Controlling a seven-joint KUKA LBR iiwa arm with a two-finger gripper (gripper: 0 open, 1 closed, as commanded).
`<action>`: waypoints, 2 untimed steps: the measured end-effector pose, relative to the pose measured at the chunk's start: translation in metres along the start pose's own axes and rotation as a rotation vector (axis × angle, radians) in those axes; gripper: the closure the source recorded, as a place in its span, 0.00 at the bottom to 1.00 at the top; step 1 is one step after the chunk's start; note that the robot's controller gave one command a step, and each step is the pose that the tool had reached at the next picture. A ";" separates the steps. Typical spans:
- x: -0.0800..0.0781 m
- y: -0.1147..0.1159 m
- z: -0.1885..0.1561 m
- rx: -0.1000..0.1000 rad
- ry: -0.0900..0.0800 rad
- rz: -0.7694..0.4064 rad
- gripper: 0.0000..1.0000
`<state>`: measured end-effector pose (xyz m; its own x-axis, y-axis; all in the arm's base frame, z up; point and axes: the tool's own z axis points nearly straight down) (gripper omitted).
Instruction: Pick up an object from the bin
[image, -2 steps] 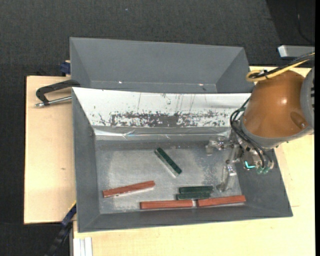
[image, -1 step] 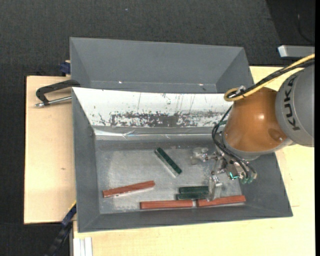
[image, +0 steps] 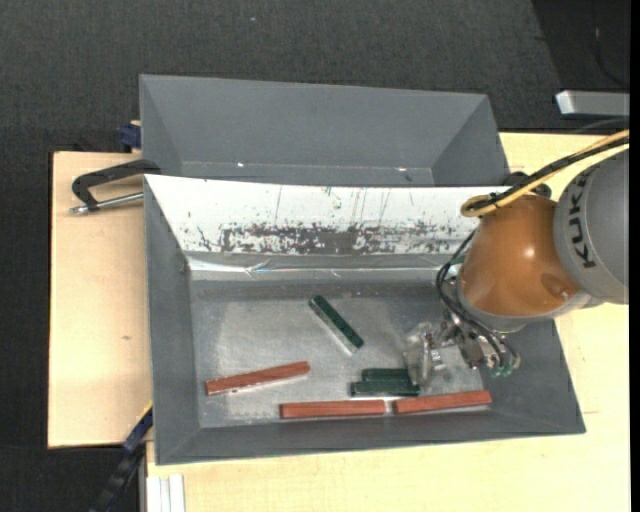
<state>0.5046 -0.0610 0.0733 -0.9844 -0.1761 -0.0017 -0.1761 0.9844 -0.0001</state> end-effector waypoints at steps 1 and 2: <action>0.000 0.001 0.001 0.000 -0.002 -0.001 0.00; 0.000 0.001 0.001 0.000 -0.001 -0.001 0.00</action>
Offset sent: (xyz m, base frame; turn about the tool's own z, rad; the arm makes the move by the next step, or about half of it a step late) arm 0.0000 0.0000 0.0000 0.0000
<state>0.5047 -0.0603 0.0727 -0.9842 -0.1771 -0.0029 -0.1771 0.9842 0.0003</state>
